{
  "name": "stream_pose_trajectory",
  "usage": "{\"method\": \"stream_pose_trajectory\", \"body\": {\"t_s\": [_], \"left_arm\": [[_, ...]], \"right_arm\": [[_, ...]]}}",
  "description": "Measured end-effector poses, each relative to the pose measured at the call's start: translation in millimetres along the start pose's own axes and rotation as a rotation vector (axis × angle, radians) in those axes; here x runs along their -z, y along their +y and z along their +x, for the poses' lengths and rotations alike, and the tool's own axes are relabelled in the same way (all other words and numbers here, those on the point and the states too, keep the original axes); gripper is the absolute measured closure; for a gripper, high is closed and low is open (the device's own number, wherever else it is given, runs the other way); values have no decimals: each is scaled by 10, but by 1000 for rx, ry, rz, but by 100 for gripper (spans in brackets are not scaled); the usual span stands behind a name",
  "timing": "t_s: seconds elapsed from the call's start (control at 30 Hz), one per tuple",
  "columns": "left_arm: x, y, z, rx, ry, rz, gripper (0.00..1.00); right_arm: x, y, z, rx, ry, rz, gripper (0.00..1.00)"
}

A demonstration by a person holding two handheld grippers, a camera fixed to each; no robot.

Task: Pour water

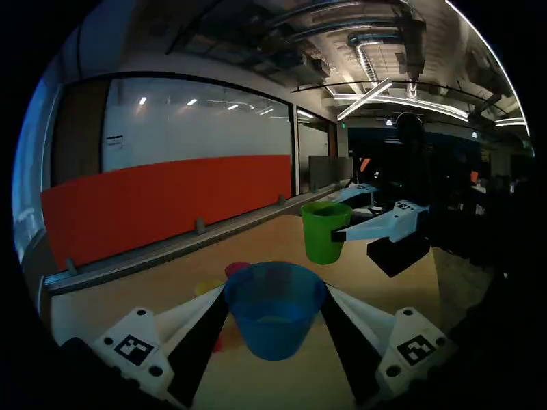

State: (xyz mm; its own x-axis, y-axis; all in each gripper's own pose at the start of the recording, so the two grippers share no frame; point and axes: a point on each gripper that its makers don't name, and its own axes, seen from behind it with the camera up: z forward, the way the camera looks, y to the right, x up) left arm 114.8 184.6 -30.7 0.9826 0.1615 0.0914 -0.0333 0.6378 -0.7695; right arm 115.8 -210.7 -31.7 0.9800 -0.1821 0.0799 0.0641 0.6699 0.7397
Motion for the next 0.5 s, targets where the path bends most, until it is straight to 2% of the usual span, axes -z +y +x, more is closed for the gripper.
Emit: {"method": "stream_pose_trajectory", "body": {"t_s": [0.5], "left_arm": [[16, 142, 339, -15, 94, -4, 12]], "right_arm": [[73, -36, 197, -3, 45, -1, 10]]}}
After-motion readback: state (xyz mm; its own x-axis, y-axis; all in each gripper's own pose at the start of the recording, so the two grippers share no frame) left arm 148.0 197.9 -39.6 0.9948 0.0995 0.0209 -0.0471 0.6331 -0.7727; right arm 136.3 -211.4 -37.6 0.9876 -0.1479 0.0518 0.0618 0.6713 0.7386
